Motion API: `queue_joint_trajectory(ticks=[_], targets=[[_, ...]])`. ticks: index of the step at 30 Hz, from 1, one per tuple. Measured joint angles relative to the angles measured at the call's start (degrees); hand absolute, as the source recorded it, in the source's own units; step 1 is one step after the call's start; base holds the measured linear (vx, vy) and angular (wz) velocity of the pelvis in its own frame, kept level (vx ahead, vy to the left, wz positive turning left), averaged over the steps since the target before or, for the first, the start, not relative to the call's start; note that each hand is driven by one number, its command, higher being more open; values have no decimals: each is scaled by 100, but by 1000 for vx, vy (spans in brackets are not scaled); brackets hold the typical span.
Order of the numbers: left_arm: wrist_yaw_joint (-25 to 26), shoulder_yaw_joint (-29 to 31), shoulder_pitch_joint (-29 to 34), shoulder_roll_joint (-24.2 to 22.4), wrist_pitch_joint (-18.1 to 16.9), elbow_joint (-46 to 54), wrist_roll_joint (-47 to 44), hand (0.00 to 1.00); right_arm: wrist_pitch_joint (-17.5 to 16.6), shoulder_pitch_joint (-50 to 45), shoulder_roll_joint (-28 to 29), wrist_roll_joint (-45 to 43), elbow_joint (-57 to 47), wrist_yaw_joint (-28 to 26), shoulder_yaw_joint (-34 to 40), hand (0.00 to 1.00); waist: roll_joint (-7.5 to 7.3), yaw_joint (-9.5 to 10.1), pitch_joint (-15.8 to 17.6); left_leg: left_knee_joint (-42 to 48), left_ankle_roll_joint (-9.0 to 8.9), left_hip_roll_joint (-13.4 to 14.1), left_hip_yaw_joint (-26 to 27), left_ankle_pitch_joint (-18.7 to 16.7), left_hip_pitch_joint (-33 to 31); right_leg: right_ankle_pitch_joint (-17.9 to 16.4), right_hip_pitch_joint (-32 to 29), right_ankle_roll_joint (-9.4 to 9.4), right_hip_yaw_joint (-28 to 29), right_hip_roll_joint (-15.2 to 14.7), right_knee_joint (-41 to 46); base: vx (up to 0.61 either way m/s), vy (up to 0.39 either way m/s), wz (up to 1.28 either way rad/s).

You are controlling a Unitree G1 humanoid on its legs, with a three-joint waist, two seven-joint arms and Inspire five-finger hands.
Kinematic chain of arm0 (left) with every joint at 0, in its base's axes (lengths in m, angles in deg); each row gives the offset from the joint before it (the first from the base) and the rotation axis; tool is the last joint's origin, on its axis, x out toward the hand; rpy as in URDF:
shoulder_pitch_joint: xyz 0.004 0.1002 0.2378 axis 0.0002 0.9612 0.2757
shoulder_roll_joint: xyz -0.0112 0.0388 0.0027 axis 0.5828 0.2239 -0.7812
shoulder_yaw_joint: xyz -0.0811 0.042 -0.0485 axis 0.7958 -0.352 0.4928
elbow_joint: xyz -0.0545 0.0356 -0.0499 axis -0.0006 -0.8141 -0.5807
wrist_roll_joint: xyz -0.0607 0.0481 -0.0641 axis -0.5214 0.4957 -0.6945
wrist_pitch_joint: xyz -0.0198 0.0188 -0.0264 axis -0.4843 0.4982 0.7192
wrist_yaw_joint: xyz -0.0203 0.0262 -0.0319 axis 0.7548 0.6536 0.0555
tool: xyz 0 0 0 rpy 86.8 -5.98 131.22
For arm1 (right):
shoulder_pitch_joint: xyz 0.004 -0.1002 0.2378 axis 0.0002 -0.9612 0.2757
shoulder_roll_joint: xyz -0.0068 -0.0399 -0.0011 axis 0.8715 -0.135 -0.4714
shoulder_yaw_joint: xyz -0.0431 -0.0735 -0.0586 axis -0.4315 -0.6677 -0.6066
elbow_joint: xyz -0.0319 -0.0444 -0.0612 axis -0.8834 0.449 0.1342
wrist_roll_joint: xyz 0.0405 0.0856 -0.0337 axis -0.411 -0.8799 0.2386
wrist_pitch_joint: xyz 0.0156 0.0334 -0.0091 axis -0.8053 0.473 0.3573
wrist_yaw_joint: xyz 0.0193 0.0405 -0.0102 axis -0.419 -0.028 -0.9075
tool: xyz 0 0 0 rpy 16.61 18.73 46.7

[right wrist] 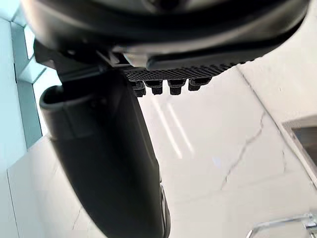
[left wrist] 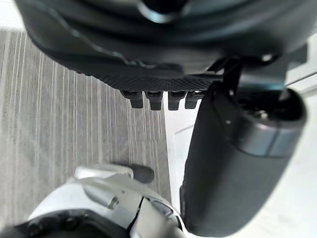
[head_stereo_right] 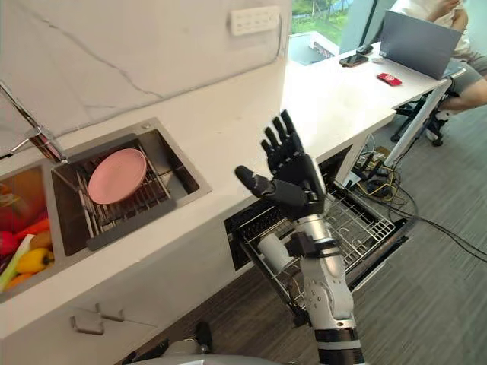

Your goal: Walk over to the sink, pick up the cup, carry it to the dishwasher, place the cup inside the dishwasher, then close the dishwasher door

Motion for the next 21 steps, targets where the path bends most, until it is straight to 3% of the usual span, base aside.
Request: queue_joint_trajectory(ticks=[3, 4, 5, 6, 7, 8, 9, 10, 11, 13, 16, 20, 21], targets=[[-168, -82, -93, 130, 102, -66, 228, 100, -50, -12, 28, -8, -59, 116, 89, 100, -137, -26, 65, -1, 90, -325, -112, -60, 4, -315, -47, -267, -231, -436, 442, 32, 185, 39], [-316, -75, -175, 259, 191, -122, 368, 100, -90, -56, 71, -12, -118, 154, 247, 100, -275, -35, 92, 427, 245, -581, -155, -281, -88, -494, -85, -578, -280, -824, 831, 95, 207, 40], [-348, -81, -192, 280, 197, -139, 418, 100, -99, -77, 68, -17, -146, 181, 309, 100, -294, -55, 105, 705, 354, -646, -220, -544, -177, -529, -88, -849, -257, -927, 1107, 110, 251, 69], [-359, -138, -314, 268, 190, -274, 519, 100, -125, -191, -10, -39, -169, 229, 410, 100, -238, -153, 125, 950, 540, -668, -448, -765, -248, -223, -328, -1536, 147, -1065, 1898, 90, 217, 97], [-359, -321, -332, 379, 185, -287, 537, 100, -124, -333, -44, -54, -172, 256, 475, 100, -215, -259, 116, 930, 586, -631, -739, -804, -188, 346, -808, -1887, 998, -999, 2731, 76, 218, 111], [-368, -385, -380, 451, 193, -305, 571, 100, -128, -373, -36, -57, -175, 257, 489, 100, -164, -295, 118, 898, 598, -572, -885, -808, -168, 279, -994, -1611, 1419, -806, 2981, 79, 160, 100], [-356, -408, -496, 532, 230, -364, 642, 100, -127, -400, 15, -58, -179, 253, 510, 100, -204, -319, 156, 766, 623, -476, -1113, -810, -126, -226, -1229, -1011, 1818, -354, 3142, 131, 119, 84], [-355, -432, -657, 581, 362, -510, 642, 100, -126, -404, 28, -57, -192, 227, 465, 100, -253, -296, 170, 613, 684, -410, -1315, -774, -34, -663, -1398, -823, 2069, 220, 2976, 177, 123, 85], [-354, -453, -746, 601, 502, -550, 641, 100, -125, -404, 24, -57, -238, 160, 436, 100, -301, -241, 192, 544, 726, -445, -1456, -740, 108, -883, -1481, -733, 2233, 643, 2640, 187, 122, 67], [-370, -623, -829, 635, 608, -648, 650, 100, -119, -419, -6, -63, -383, 57, 430, 100, -338, -244, 194, 484, 748, -692, -1625, -762, 301, -941, -1652, -625, 2536, 925, 2289, 177, 85, 70], [-485, -848, -821, 718, 635, -753, 687, 100, -120, -486, -116, -291, -607, -66, 479, 100, -356, -292, 140, 252, 810, -1096, -1899, -804, 641, -926, -1802, -611, 2724, 950, 1793, 245, 52, 64], [-501, -1032, -743, 736, 595, -770, 715, 100, -119, -572, -122, -333, -606, -30, 750, 100, -320, -307, 37, 276, 806, -1184, -2216, -824, 793, -532, -1461, -668, 2603, 1088, 982, 292, 29, 54], [-521, -1246, -487, 660, 484, -894, 753, 100, -110, -739, -98, -329, -604, 99, 970, 100, -95, -407, -162, 359, 814, -1068, -1735, -1235, 1111, -270, -875, -554, 2638, 1246, 636, 106, 13, 20]])
